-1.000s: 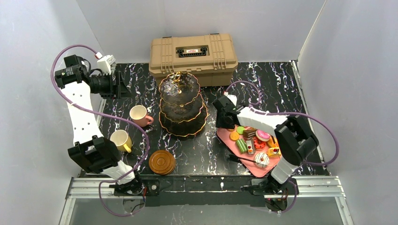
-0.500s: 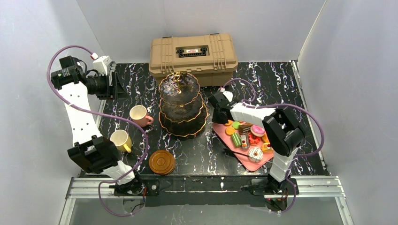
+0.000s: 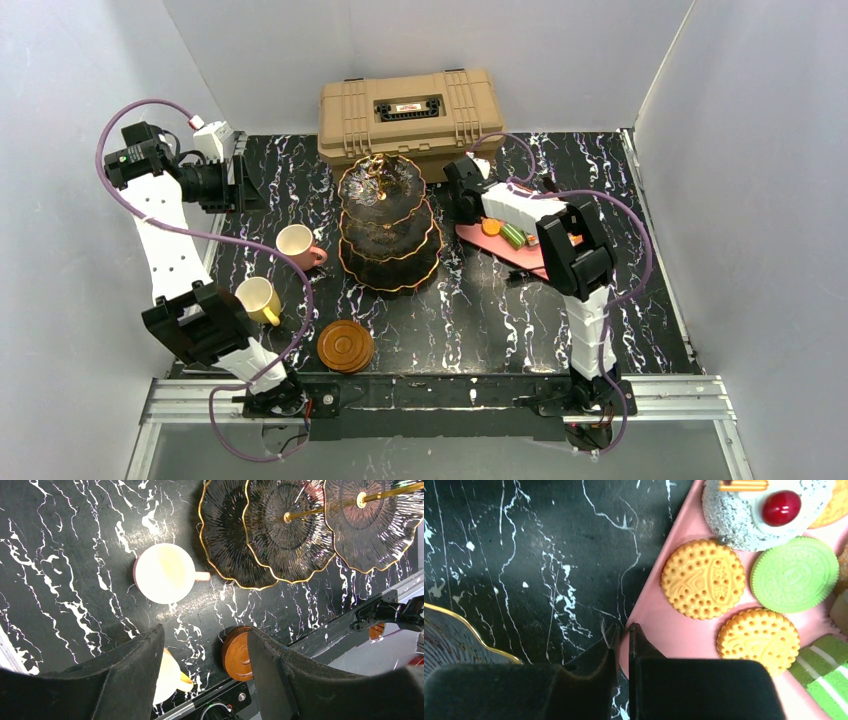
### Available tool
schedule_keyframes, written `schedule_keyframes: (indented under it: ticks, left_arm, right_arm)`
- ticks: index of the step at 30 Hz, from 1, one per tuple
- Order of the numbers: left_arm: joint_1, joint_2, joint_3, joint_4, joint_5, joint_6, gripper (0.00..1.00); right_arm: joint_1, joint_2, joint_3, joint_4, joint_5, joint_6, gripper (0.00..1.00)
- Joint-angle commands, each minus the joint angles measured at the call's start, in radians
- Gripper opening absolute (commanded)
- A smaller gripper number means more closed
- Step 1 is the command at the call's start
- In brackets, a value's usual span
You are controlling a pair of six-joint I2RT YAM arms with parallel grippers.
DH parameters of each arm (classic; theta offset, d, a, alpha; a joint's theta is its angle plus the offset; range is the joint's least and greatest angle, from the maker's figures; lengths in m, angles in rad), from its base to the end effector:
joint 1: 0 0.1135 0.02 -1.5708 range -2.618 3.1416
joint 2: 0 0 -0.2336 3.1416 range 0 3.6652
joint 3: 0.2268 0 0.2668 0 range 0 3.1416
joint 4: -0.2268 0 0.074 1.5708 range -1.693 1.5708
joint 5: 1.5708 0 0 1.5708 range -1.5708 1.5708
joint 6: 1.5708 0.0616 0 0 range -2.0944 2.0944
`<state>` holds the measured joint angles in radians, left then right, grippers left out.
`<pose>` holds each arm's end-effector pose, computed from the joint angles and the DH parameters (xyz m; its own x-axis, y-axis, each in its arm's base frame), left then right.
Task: Serve the afternoon tea
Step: Move the tray at the center of the board, then pick up the clamp from the tray.
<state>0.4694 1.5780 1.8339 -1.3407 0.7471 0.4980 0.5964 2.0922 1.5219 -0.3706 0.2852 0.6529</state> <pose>0.2987 0.1046 0.3655 -0.7161 0.0297 -0.6974 0.3338 0.8920 -0.3047 0.3953 0.2474 0.1186 -0.7752 0.1783 -0.6060 0.0870 0.9803 0.1773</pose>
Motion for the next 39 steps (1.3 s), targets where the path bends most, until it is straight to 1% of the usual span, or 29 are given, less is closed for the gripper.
schedule_keyframes:
  ticks: [1,5,9,10,11,15,16,17,19,22,24,25,27,29,32,35,39]
  left_arm:
    - [0.01,-0.002,0.032,-0.032,0.017,0.02,0.6]
    - [0.01,-0.003,0.025,-0.033,0.027,0.022,0.6]
    - [0.009,-0.006,0.02,-0.034,0.031,0.024,0.6]
    - [0.01,-0.006,0.021,-0.034,0.032,0.024,0.6]
    - [0.01,-0.008,0.024,-0.035,0.033,0.022,0.6]
    - [0.01,-0.01,0.032,-0.041,0.048,0.017,0.6]
    - [0.009,-0.01,0.035,-0.043,0.051,0.015,0.6]
    - [0.009,-0.009,0.038,-0.045,0.054,0.014,0.6]
    - [0.011,-0.012,0.042,-0.05,0.057,0.017,0.6]
    - [0.01,-0.013,0.043,-0.053,0.061,0.02,0.6]
    - [0.009,-0.008,0.046,-0.057,0.069,0.018,0.6]
    - [0.009,-0.005,0.046,-0.059,0.075,0.017,0.6]
    - [0.009,0.001,0.053,-0.063,0.084,0.011,0.6]
    - [0.009,0.008,0.058,-0.067,0.09,0.01,0.6]
    - [0.01,0.014,0.057,-0.068,0.096,0.013,0.6]
    - [0.01,0.026,0.058,-0.068,0.104,0.005,0.6]
    - [0.009,0.034,0.06,-0.069,0.113,0.002,0.6]
  right_arm:
    - [0.002,0.062,0.075,-0.013,-0.008,0.004,0.12]
    - [0.011,0.026,0.056,0.011,-0.007,0.05,0.13]
    - [0.011,-0.059,0.08,-0.005,0.007,0.032,0.27]
    - [0.008,-0.082,0.1,-0.023,0.016,0.016,0.31]
    - [0.0,-0.104,0.125,-0.043,0.016,-0.005,0.38]
    - [-0.069,-0.189,0.216,-0.111,-0.049,-0.077,0.67]
    - [-0.092,-0.215,0.227,-0.132,-0.051,-0.098,0.72]
    - [-0.118,-0.244,0.219,-0.143,-0.048,-0.125,0.74]
    - [-0.187,-0.311,0.172,-0.157,-0.027,-0.185,0.76]
    - [-0.316,-0.425,0.027,-0.129,0.012,-0.266,0.77]
    - [-0.395,-0.506,-0.104,-0.052,-0.034,-0.34,0.77]
    - [-0.422,-0.563,-0.177,0.025,-0.054,-0.374,0.77]
    - [-0.46,-0.615,-0.293,0.1,-0.056,-0.443,0.77]
    - [-0.482,-0.658,-0.363,0.143,-0.039,-0.506,0.79]
    - [-0.517,-0.65,-0.377,0.115,-0.054,-0.57,0.81]
    - [-0.553,-0.632,-0.382,0.104,-0.138,-0.607,0.79]
    - [-0.583,-0.569,-0.379,0.111,-0.207,-0.643,0.66]
